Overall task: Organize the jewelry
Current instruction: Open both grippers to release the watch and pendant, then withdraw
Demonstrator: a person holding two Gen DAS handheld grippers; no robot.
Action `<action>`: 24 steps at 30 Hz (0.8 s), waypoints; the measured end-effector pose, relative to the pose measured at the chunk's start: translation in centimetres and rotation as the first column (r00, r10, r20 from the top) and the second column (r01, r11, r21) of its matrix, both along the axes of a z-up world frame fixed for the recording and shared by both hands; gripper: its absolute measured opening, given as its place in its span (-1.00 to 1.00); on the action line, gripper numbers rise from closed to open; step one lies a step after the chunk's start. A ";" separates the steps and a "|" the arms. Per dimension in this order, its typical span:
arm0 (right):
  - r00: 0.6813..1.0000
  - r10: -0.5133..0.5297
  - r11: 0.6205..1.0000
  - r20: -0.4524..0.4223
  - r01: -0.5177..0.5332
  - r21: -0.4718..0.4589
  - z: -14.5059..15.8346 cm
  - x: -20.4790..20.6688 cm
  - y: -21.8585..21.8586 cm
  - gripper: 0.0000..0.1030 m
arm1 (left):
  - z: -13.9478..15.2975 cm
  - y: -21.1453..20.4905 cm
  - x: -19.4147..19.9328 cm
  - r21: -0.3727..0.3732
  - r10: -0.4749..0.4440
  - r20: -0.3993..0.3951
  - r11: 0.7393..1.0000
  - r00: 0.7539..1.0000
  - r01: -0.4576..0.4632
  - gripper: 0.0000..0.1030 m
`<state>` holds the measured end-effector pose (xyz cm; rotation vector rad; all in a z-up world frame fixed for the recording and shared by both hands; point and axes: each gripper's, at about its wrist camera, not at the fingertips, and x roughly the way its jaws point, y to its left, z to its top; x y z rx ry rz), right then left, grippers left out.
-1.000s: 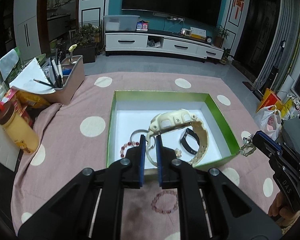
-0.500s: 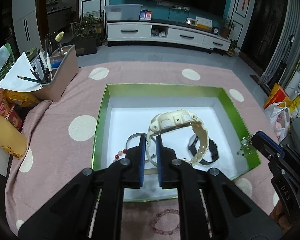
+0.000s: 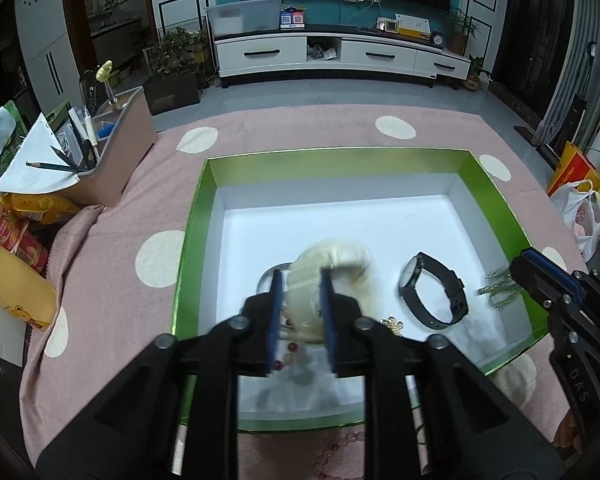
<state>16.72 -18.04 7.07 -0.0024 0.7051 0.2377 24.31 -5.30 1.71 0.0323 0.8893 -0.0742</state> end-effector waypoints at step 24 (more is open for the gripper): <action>0.997 -0.077 0.995 -0.002 0.077 0.067 2.5 -5.7 -3.4 0.34 | 4.0 1.9 -6.4 0.028 0.016 0.087 0.999 0.996 -0.019 0.63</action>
